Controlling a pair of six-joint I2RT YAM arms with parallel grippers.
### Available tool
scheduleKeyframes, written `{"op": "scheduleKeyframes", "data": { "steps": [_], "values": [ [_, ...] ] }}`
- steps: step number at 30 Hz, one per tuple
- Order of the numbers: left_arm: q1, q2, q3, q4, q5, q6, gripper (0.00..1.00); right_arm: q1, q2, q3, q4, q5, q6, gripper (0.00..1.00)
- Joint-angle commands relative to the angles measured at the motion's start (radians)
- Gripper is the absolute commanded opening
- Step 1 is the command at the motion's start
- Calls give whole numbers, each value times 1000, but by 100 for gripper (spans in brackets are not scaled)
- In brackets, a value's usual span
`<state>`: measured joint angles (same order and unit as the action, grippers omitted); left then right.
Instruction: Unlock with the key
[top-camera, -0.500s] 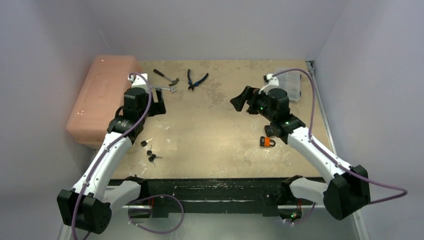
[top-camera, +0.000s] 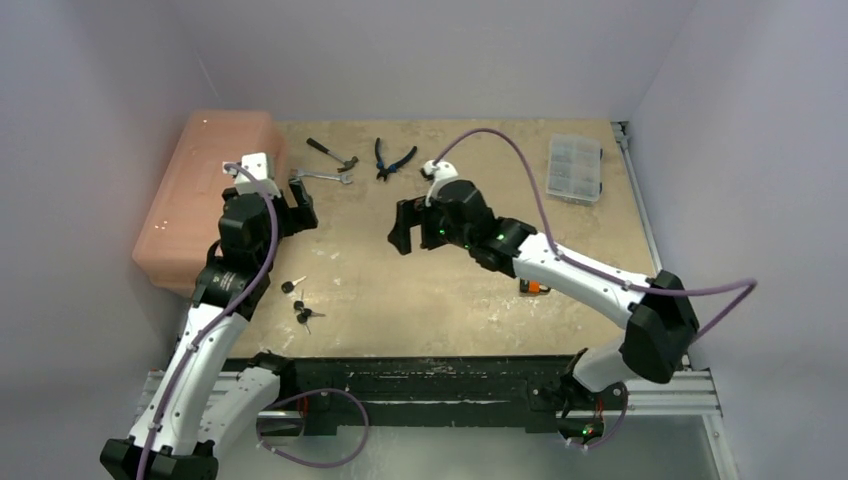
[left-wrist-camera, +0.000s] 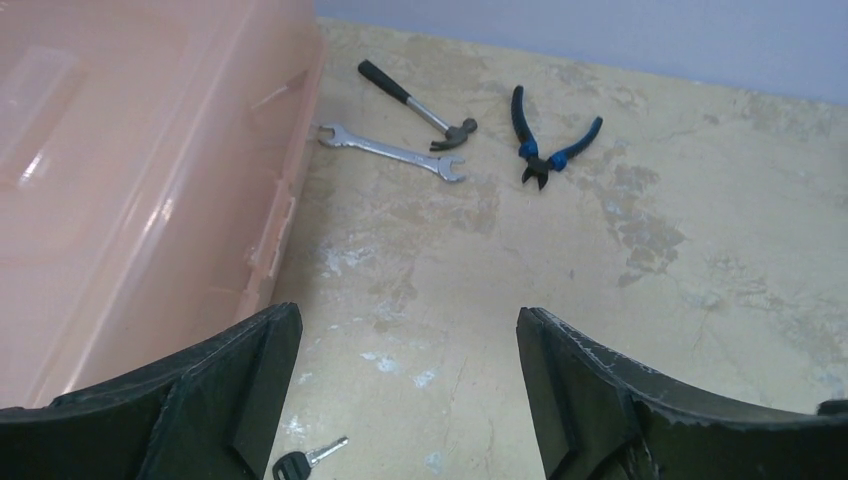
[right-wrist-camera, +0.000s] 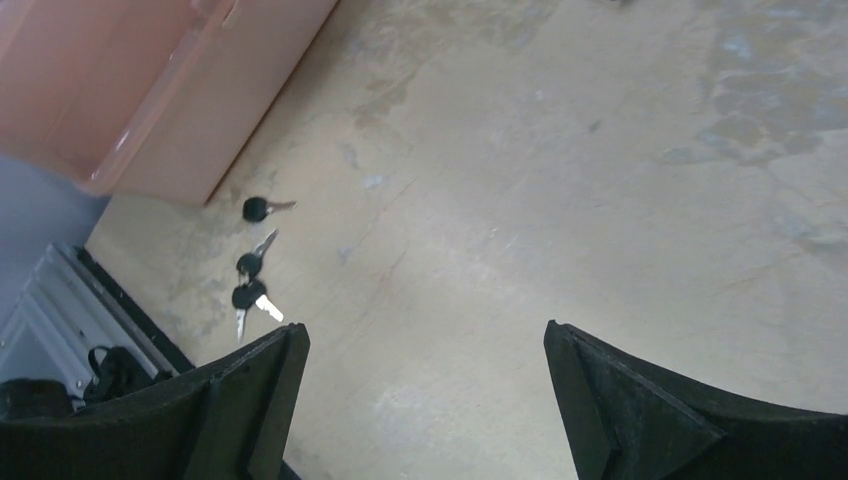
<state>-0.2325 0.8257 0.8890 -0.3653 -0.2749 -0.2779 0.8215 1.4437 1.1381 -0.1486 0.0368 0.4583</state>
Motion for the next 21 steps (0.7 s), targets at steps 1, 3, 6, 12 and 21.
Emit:
{"op": "scheduleKeyframes", "data": {
  "steps": [1, 3, 6, 12, 21],
  "values": [
    [-2, -54, -7, 46, -60, -7, 84, 118, 85, 123, -41, 98, -30, 99],
    [-2, -77, -6, 41, -92, -11, 83, 171, 137, 182, -63, 113, -31, 99],
    [-2, -111, -8, 28, -164, -28, 82, 241, 223, 276, -99, 118, -34, 99],
    [-2, -177, -13, -1, -347, -71, 79, 350, 387, 432, -130, 119, -19, 99],
    [-3, -246, -25, -2, -500, -117, 77, 403, 603, 675, -177, 91, 15, 94]
  ]
}}
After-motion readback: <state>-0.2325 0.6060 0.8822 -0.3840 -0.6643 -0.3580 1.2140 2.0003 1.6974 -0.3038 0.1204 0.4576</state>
